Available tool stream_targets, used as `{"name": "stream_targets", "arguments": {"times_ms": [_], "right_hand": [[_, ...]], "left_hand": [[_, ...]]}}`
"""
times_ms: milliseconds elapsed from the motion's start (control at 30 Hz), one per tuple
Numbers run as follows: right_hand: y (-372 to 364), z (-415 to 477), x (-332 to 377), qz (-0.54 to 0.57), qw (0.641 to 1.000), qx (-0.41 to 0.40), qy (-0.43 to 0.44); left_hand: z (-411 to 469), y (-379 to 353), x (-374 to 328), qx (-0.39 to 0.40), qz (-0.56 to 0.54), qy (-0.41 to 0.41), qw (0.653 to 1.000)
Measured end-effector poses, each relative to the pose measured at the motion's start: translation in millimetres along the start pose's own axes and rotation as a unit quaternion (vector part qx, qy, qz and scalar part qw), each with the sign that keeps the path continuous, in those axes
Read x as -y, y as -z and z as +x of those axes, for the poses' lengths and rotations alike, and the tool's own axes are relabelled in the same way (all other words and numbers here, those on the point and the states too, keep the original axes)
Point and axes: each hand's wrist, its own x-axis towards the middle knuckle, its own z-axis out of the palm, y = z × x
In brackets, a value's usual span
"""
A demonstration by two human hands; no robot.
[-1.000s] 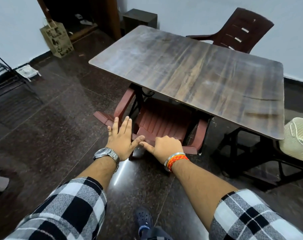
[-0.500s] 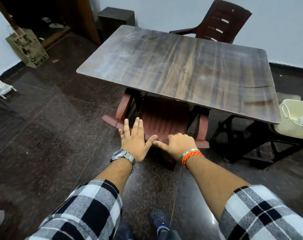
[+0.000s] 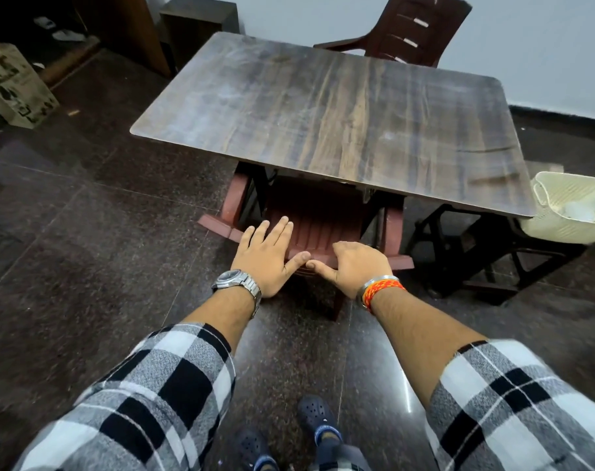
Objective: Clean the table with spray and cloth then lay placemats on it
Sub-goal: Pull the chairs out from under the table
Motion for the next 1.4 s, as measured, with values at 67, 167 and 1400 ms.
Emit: {"name": "stream_targets", "arguments": {"times_ms": [67, 167, 1400], "right_hand": [[-0.2, 0.5, 0.1, 0.0, 1.0, 0.007, -0.009], [1.3, 3.9, -0.9, 0.002, 0.999, 0.031, -0.023], [88.1, 461.3, 252.5, 0.109, 0.979, -0.169, -0.023]], "left_hand": [[2.5, 1.5, 6.6, 0.013, 0.009, -0.024, 1.0], [8.6, 5.0, 15.8, 0.015, 0.026, -0.044, 0.999], [233.6, 230.7, 408.5, -0.151, 0.054, 0.051, 0.986]]}}
